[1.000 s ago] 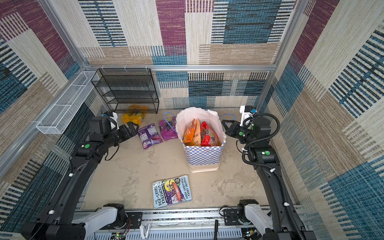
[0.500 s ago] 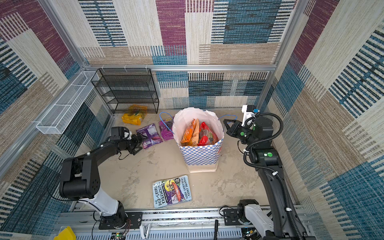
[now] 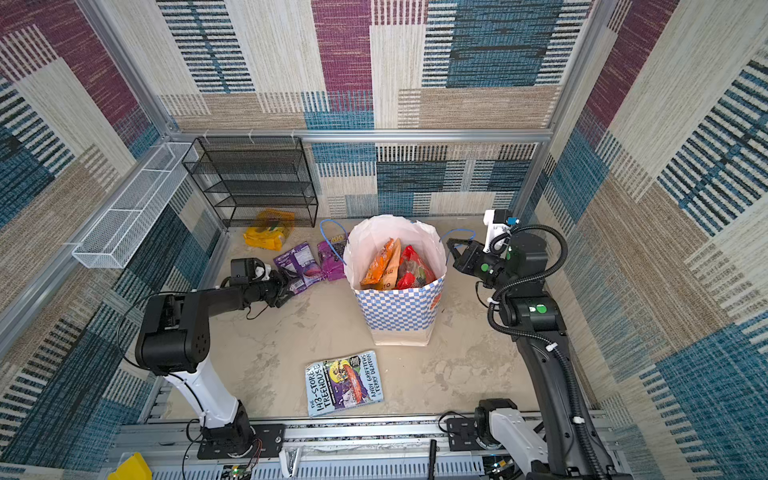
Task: Place the snacks into the paper bag
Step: 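Grasp the purple candy bag with the left gripper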
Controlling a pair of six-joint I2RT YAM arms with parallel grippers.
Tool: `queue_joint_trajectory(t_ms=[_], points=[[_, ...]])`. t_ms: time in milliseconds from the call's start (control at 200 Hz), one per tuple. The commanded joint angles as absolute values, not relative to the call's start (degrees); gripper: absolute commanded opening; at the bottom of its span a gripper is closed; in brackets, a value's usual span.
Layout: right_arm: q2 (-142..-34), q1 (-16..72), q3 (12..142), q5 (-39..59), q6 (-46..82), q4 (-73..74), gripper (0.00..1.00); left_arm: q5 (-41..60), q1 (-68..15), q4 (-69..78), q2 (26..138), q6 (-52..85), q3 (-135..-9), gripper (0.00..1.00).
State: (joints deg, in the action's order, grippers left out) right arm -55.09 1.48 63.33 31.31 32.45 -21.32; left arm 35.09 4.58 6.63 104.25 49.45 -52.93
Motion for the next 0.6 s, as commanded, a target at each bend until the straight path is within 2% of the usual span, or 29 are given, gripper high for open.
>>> queue_joint_trajectory(t_ms=[0, 145, 245, 596], points=[[-54.8, 1.5, 64.3, 31.5, 31.7, -17.6, 0.02, 29.7, 4.6, 2.6, 101.0, 46.6, -51.5, 0.81], [-54.7, 1.6, 63.7, 31.9, 31.8, -17.3, 0.02, 26.2, 4.6, -1.8, 96.2, 44.1, -50.6, 0.95], [-54.7, 1.6, 62.9, 31.9, 32.1, -17.0, 0.02, 25.2, 4.6, -2.3, 94.9, 43.6, -50.4, 0.99], [-54.1, 1.6, 63.1, 31.7, 32.0, -17.4, 0.02, 28.4, 4.6, 3.4, 102.6, 46.2, -52.5, 0.89]])
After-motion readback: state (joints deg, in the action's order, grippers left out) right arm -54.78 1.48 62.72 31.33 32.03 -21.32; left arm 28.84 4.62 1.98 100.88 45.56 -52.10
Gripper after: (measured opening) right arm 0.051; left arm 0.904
